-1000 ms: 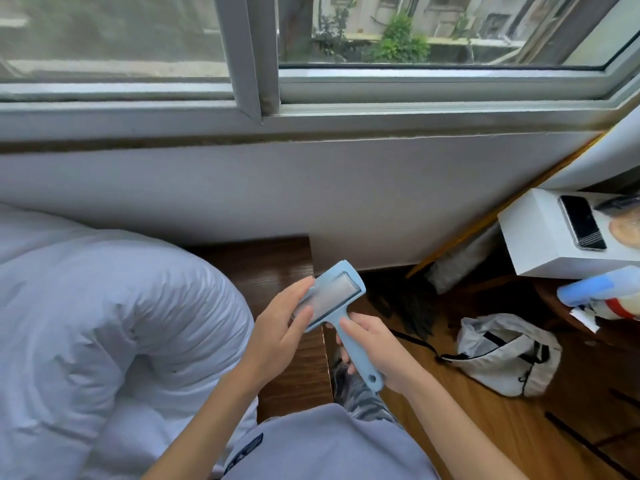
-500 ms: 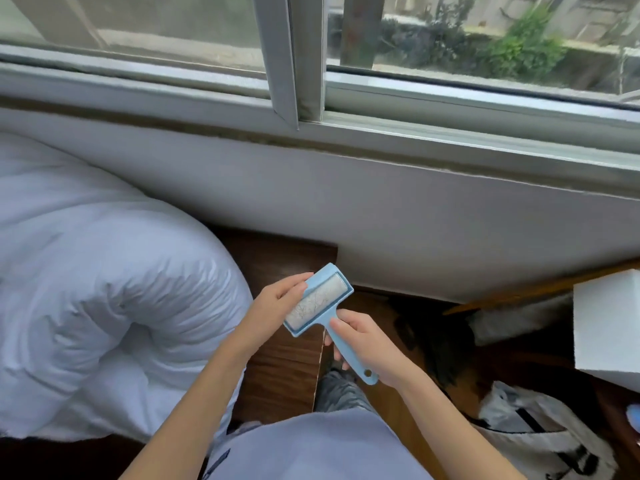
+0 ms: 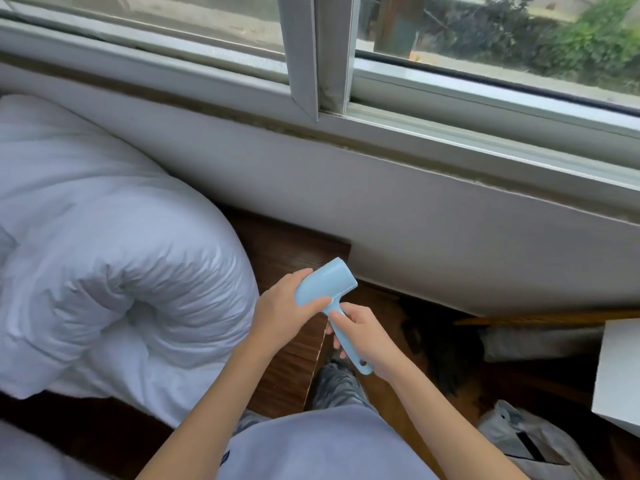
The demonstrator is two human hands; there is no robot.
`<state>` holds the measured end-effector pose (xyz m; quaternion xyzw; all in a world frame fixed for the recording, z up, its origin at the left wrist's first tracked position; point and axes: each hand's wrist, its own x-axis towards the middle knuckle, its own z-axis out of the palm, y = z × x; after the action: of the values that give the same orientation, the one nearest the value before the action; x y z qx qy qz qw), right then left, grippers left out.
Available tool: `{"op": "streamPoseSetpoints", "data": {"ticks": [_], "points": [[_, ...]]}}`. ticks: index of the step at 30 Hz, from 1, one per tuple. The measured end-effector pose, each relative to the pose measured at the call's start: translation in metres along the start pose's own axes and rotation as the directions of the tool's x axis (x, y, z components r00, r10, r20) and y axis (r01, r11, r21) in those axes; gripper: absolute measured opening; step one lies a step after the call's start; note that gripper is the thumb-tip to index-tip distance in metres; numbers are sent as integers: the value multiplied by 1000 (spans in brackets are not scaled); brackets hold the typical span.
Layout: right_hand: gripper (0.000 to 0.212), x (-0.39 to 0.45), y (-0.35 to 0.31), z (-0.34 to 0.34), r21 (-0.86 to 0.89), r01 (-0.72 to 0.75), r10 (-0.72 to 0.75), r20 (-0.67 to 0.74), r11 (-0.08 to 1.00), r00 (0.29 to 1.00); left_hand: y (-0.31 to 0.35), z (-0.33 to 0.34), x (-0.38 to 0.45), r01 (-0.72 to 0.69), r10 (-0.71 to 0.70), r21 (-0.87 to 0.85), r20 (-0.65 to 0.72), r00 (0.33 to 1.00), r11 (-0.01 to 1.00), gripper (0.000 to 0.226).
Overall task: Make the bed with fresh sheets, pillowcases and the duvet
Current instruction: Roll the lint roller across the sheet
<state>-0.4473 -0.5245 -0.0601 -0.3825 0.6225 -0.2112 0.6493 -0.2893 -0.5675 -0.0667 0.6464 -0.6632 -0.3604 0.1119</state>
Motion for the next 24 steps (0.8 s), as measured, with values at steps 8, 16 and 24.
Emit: {"op": "streamPoseSetpoints", "data": {"ticks": [8, 16, 24], "points": [[17, 72, 24, 18, 209, -204, 228, -99, 956, 969, -23, 3, 6, 57, -60, -31, -94, 994, 998, 49], [18, 167, 57, 29, 409, -360, 444, -130, 839, 887, -85, 31, -28, 205, -207, -125, -2, 978, 971, 35], [34, 258, 68, 35, 508, -313, 430, -129, 802, 893, -128, 72, -55, 269, -274, -152, -16, 961, 951, 32]]}}
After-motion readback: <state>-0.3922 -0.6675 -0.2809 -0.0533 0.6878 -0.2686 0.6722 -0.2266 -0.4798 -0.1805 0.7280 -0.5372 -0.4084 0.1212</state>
